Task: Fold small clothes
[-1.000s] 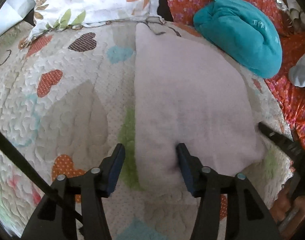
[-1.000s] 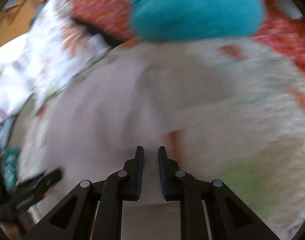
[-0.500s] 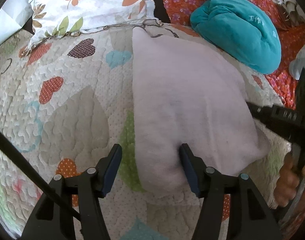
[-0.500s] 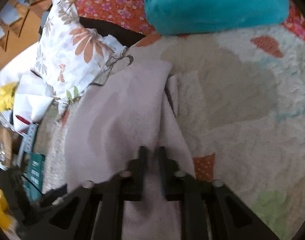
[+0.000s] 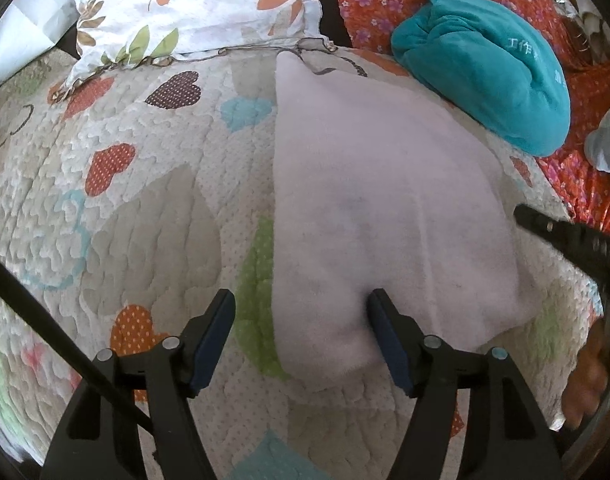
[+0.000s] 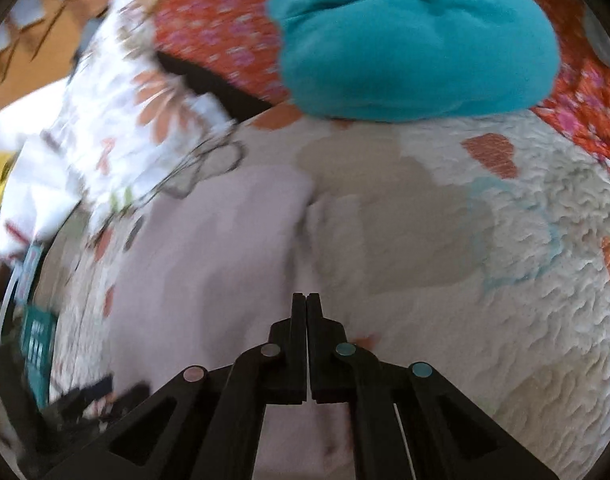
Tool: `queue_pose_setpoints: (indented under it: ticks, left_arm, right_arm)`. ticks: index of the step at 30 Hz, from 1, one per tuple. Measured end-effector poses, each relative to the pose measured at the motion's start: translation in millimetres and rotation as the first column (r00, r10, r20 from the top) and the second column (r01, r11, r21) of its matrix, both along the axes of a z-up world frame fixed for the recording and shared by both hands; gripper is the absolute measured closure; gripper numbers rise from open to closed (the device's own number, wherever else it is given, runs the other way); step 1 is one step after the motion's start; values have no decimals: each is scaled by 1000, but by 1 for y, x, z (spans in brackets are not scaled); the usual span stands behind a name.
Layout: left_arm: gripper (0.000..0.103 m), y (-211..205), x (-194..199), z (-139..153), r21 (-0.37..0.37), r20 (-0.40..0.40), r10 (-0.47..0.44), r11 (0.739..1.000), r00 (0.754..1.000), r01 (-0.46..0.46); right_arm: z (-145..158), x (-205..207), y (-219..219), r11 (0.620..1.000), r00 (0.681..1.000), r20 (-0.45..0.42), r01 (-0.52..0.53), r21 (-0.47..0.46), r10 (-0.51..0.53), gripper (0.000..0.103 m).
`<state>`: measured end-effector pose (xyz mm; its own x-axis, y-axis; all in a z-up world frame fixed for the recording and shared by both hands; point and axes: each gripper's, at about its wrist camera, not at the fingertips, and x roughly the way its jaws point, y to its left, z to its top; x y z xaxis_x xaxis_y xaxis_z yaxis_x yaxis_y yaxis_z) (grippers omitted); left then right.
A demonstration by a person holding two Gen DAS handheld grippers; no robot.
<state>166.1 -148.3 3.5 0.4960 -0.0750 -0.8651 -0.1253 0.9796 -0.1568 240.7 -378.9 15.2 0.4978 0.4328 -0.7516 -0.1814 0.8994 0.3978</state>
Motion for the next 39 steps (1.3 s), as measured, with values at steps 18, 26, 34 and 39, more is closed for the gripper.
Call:
queue_pose_setpoints:
  ticks: [18, 26, 34, 39]
  left_arm:
    - [33, 22, -70, 56, -58, 201, 68, 997, 977, -57]
    - [15, 22, -150, 77, 126, 321, 138, 974, 937, -187]
    - [5, 12, -179, 98, 110, 393, 159, 970, 906, -218]
    - [5, 0, -197, 111, 161, 441, 168, 952, 882, -262]
  right_arm:
    - [62, -82, 36, 958, 961, 276, 81, -276, -2, 61]
    - [41, -151, 49, 902, 919, 393, 137, -410, 39, 52]
    - [33, -159, 22, 902, 930, 368, 138, -409, 24, 51]
    - [47, -166, 12, 931, 919, 395, 159, -330, -17, 44]
